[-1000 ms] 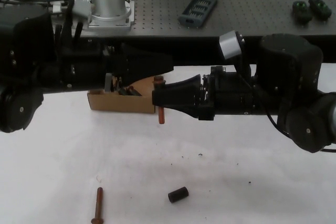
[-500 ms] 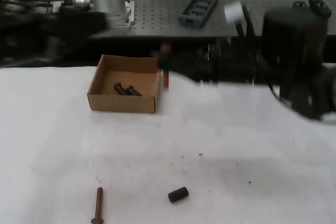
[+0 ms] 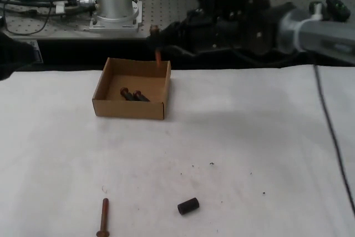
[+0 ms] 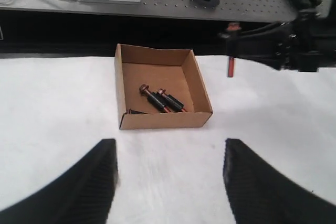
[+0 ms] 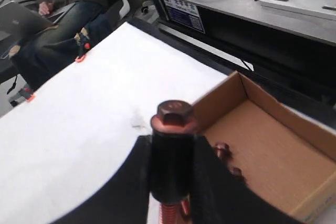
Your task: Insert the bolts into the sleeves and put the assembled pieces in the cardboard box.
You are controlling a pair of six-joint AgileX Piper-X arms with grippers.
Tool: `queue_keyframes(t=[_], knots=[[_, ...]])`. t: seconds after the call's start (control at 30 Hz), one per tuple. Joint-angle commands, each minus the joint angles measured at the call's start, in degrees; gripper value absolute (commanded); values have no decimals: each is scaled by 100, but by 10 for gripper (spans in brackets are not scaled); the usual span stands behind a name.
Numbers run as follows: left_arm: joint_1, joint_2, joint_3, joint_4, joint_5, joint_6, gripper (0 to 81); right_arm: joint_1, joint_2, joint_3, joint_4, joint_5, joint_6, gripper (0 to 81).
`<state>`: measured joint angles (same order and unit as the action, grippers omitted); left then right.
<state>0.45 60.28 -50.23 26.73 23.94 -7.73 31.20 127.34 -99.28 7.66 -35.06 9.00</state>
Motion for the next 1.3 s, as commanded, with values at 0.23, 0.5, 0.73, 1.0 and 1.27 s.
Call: queue_keyframes(t=[0.23,0.5,0.73,1.0,1.27], knots=[[10,-256,-32,621,-69,-171,347,28,1271,-1878,624,24,610,51],[10,-254,-32,662,-69,-171,347,67,1358,-1920,917,-54,681,51],[10,-254,-32,665,-32,-171,347,141,1342,-1920,1028,-281,801,263],[10,-270,-32,665,238,-171,347,124,964,-1912,2235,512,709,411],[-1,-287,-32,489,6,-171,347,519,25,-1729,4945,1467,-568,335]])
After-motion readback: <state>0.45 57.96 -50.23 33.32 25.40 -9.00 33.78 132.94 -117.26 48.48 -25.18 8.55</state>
